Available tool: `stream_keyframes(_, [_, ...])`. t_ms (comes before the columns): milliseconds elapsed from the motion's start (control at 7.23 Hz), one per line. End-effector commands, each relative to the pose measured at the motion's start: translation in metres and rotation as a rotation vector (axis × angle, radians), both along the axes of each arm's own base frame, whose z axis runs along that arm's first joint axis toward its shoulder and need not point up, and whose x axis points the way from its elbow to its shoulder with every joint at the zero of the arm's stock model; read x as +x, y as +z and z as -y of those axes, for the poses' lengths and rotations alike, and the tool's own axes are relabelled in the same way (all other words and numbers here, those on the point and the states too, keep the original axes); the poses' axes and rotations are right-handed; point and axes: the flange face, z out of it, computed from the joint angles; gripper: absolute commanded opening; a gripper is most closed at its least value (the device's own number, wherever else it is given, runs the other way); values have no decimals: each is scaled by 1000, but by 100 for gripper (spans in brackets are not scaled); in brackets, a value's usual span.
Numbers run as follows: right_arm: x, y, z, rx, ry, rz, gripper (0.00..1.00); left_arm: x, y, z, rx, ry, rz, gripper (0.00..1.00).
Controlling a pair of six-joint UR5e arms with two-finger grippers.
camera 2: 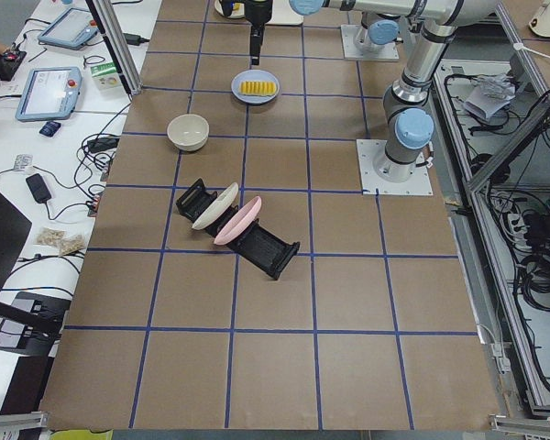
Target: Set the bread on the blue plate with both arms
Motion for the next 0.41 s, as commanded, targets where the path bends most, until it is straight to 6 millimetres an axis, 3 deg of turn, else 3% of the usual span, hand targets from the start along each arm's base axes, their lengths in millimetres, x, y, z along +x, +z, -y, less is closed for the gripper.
stream_keyframes(0, [0,0,0,0,5,3,100,0,-2,1,3,0,1,100])
stream_keyframes(277, [1,-2,0,6,3,10,100,0,-1,0,1,0,-1,100])
